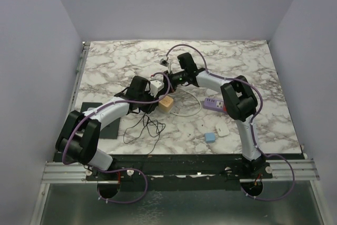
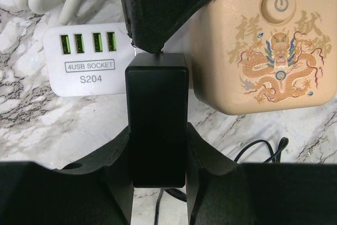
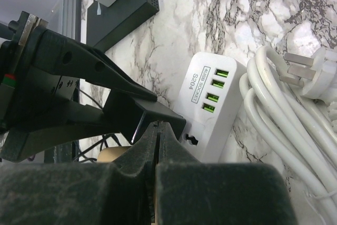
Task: Insert the plug
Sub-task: Insert the plug into the socket.
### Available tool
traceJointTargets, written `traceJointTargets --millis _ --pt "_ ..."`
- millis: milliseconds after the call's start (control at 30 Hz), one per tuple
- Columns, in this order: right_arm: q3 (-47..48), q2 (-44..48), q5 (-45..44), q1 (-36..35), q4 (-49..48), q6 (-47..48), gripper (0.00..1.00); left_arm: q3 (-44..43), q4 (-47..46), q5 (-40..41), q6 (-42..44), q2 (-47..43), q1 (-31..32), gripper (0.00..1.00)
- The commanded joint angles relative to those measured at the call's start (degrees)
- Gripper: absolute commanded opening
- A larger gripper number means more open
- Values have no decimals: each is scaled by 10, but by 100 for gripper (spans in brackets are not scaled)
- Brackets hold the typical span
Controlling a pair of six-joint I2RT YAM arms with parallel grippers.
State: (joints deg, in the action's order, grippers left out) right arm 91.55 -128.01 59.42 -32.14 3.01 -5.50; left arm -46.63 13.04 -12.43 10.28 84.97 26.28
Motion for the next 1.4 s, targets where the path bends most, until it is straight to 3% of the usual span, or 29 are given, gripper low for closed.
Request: traceJointTargets --millis 0,600,967,1367 --pt "25 -16 -2 2 61 49 1 5 60 2 21 25 7 0" --pt "13 -14 122 4 -54 -26 1 -18 65 -6 7 20 7 0" --pt "144 -89 122 4 181 127 1 -29 65 -13 23 14 8 0" --pt "197 -121 81 2 299 206 1 -42 70 -6 24 13 8 0"
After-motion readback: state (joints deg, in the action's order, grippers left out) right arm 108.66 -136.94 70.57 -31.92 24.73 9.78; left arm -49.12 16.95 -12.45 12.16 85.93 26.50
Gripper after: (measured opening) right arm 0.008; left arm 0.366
